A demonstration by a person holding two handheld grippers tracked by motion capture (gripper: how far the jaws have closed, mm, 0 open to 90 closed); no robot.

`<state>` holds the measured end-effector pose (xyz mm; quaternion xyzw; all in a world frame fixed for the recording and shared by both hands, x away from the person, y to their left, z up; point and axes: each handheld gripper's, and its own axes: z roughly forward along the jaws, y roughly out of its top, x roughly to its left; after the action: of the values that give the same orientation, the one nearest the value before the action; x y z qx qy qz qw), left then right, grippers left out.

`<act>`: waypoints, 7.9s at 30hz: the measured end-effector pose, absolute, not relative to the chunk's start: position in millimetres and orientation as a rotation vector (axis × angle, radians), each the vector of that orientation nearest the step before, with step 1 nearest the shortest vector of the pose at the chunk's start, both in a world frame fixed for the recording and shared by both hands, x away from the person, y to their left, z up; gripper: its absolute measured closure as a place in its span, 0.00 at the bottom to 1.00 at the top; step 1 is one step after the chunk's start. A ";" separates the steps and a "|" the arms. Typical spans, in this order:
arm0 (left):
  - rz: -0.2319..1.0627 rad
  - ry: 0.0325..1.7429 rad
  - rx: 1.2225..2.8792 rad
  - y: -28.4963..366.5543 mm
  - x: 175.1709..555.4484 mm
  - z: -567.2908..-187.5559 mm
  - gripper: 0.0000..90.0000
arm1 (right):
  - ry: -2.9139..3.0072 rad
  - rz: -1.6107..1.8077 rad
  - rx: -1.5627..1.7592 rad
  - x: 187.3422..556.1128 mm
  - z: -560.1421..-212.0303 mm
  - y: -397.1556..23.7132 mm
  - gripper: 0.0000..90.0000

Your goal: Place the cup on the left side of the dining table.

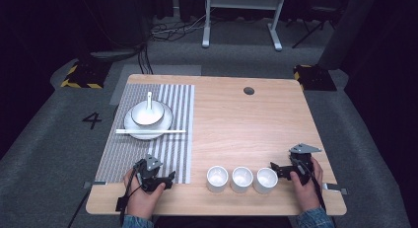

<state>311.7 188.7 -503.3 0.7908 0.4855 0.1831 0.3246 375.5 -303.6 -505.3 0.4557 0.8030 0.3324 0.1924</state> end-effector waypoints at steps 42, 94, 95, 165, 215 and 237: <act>0.511 1.172 1.971 173.3 295.4 -437.5 0.20 | 2.255 0.934 1.278 374.6 -505.4 -304.0 0.00; 0.434 0.931 1.905 50.4 278.1 -430.2 0.17 | 2.255 0.933 1.279 374.5 -505.4 -303.9 0.00; 0.434 0.931 1.905 50.4 278.1 -430.2 0.17 | 2.255 0.934 1.278 374.6 -505.4 -303.9 0.00; 0.348 0.896 2.076 52.9 283.2 -457.5 0.29 | 2.255 0.934 1.279 374.6 -505.4 -304.0 0.00; 0.539 0.957 1.897 104.4 316.3 -387.9 0.29 | 2.255 0.934 1.279 374.6 -505.4 -304.1 0.00; 0.647 1.093 1.754 166.4 355.6 -380.5 0.29 | 2.255 0.936 1.276 375.5 -505.5 -304.1 0.00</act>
<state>355.6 166.4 -380.5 0.7155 0.4456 0.2639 0.4689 375.5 -304.1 -505.5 0.4546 0.8034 0.3333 0.1921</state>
